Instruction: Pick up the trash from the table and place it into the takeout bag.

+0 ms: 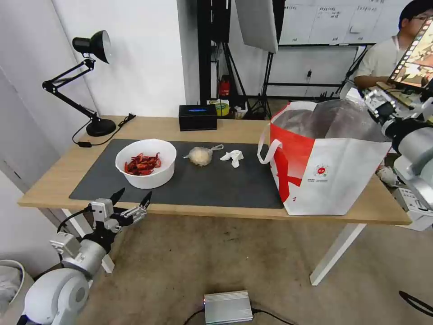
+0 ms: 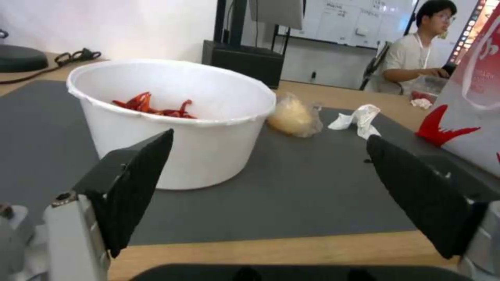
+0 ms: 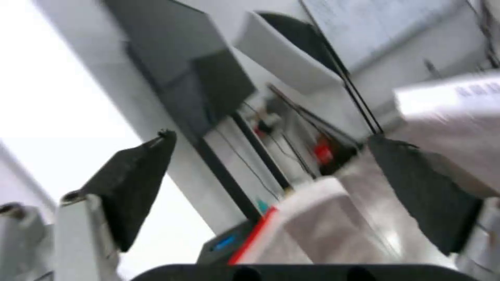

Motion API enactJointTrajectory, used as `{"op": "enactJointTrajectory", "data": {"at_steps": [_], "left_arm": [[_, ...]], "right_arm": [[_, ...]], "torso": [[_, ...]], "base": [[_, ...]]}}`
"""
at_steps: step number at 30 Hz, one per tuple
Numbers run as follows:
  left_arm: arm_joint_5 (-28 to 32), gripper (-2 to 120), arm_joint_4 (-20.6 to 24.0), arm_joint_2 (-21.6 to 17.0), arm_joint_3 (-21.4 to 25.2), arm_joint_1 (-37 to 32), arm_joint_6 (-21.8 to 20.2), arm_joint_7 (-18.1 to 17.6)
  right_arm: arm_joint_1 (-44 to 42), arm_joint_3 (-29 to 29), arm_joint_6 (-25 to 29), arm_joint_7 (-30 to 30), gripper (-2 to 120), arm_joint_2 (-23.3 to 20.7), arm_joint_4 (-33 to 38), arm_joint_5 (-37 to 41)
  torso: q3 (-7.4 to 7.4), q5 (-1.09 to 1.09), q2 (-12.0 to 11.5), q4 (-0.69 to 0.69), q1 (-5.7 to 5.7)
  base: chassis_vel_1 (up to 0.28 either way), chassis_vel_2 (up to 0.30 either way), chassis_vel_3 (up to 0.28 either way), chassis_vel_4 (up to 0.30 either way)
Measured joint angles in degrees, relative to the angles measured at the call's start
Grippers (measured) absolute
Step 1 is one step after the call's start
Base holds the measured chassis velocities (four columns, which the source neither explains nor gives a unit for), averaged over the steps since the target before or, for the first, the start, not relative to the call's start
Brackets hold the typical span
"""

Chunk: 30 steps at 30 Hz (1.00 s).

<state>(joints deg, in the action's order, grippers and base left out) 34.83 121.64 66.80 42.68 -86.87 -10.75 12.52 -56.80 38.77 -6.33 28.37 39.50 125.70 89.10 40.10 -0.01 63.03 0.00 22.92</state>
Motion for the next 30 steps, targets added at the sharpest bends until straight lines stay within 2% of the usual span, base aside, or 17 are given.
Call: {"op": "enactJointTrajectory", "data": {"at_steps": [3, 4, 6, 8, 10, 16, 18, 22, 24, 30], "left_arm": [[0.7, 100, -0.1, -0.1, 0.3, -0.3, 0.6, -0.2], [0.7, 100, -0.1, -0.1, 0.3, -0.3, 0.6, -0.2], [1.2, 100, -0.2, -0.2, 0.2, -0.2, 0.9, -1.1], [1.3, 100, -0.2, -0.2, 0.2, -0.1, 0.9, -1.3], [1.5, 100, -0.5, -0.3, -0.4, 0.2, 1.1, -1.8], [1.4, 100, -1.9, -0.2, -1.9, 1.2, 1.7, -2.5], [1.2, 100, -2.4, -0.2, -2.8, 1.6, 2.0, -2.9], [1.1, 100, -3.0, -0.2, -3.4, 2.0, 2.3, -3.0], [0.9, 100, -4.4, -0.5, -4.4, 2.8, 3.2, -3.3], [0.8, 100, -5.4, -0.7, -4.5, 3.3, 4.0, -3.2]], "right_arm": [[-5.0, -0.4, 2.4, -6.9, 92, 0.0, 2.6, -10.5], [-5.0, -0.4, 2.4, -6.9, 92, 0.0, 2.6, -10.5], [-9.1, -0.4, 3.9, -10.5, 96, 0.7, 4.1, -17.9], [-10.0, -0.4, 4.2, -11.1, 96, 1.0, 4.4, -19.3], [-14.0, -0.2, 6.0, -13.4, 100, 2.2, 5.3, -25.8], [-18.6, -0.1, 7.7, -15.5, 100, 4.9, 6.1, -33.5], [-20.2, -0.3, 8.3, -15.8, 100, 7.2, 6.1, -37.5], [-21.0, -0.3, 8.6, -16.1, 100, 8.6, 5.9, -40.4], [-22.4, -0.4, 9.1, -16.8, 100, 10.5, 5.1, -45.8], [-25.6, -0.8, 10.9, -18.7, 100, 13.9, 4.1, -53.2]], "torso": [[0.0, 0.0, 0.0, 0.01, 0.0], [0.0, 0.0, 0.0, 0.01, 0.0], [0.0, 0.0, 0.0, 0.01, 0.0], [0.0, 0.0, 0.0, 0.01, 0.0], [0.0, 0.01, 0.0, 0.0, 0.0], [-0.01, -0.01, 0.0, 0.0, 0.0], [0.0, 0.01, 0.0, 0.0, 0.0], [0.0, 0.01, 0.0, 0.0, 0.0], [0.0, 0.0, 0.0, 0.0, 0.0], [0.0, 0.0, 0.0, 0.0, 0.0]], "base": [[0.0, 0.0, 0.0, 0.0], [0.0, 0.0, 0.0, 0.0], [0.0, 0.0, 0.0, 0.0], [0.0, 0.0, 0.0, 0.0], [0.0, 0.0, 0.0, 0.0], [0.0, 0.0, 0.0, 0.0], [0.0, 0.0, 0.0, 0.0], [0.0, 0.0, 0.0, 0.0], [0.0, 0.0, 0.0, 0.0], [0.0, 0.0, 0.0, 0.0]]}}
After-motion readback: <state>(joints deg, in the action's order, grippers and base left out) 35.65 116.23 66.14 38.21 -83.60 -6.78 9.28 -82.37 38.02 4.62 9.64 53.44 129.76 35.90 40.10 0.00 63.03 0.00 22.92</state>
